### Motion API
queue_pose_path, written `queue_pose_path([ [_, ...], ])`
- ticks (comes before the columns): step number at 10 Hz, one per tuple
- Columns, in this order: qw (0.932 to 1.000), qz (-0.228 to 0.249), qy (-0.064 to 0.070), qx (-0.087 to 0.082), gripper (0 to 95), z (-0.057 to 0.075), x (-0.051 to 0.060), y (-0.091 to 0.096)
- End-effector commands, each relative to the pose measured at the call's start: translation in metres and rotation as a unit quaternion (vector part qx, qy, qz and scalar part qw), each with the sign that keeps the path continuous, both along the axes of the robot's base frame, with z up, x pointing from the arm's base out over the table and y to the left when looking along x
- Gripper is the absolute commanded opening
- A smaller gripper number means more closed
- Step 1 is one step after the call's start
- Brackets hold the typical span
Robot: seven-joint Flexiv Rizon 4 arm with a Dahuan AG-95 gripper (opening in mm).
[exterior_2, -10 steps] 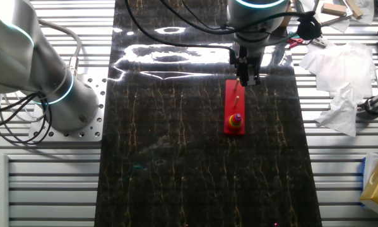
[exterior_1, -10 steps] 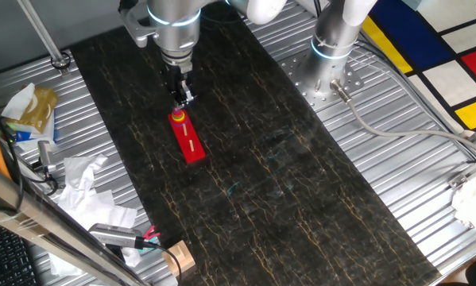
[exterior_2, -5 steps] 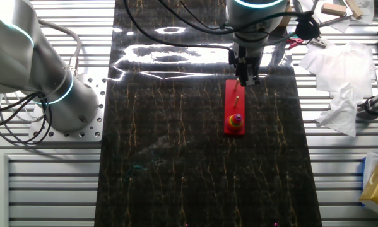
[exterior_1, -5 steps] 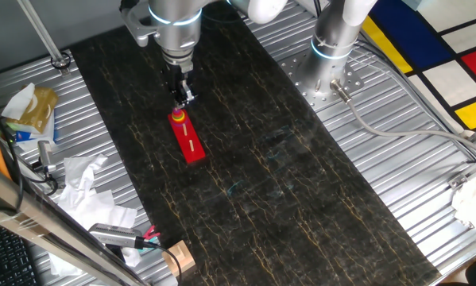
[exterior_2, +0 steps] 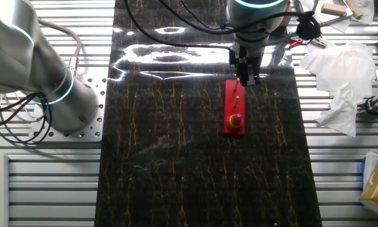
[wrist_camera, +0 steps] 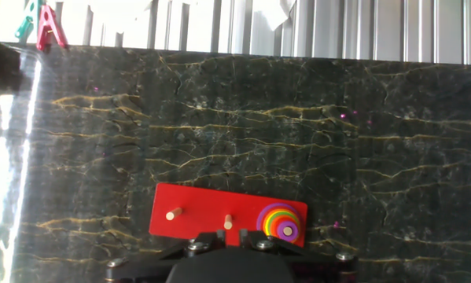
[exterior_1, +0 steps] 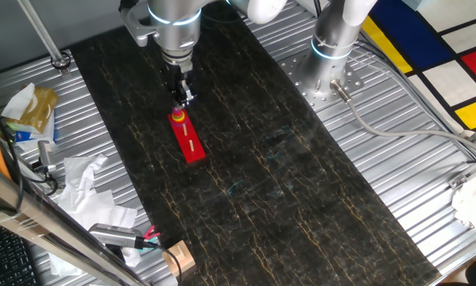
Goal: Take out one Hanoi block and throw it aside
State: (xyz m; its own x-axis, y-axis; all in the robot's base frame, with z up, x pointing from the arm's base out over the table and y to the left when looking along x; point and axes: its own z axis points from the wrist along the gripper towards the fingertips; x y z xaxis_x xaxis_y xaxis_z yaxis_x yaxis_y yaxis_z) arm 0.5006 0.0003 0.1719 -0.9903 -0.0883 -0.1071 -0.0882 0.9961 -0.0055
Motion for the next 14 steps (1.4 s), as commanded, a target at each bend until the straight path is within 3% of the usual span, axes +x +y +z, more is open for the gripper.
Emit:
queue_pose_path([
  [1, 1.0, -0.001, 0.0, 0.0, 38.0, 0.0, 0.001, 0.0],
  [10, 0.9999, 0.011, 0.004, 0.004, 38.0, -0.001, 0.012, -0.024],
  [11, 0.9999, 0.013, 0.006, 0.004, 19.0, -0.001, 0.014, -0.026],
  [14, 0.9998, 0.018, 0.007, 0.008, 19.0, -0.007, 0.017, -0.036],
])
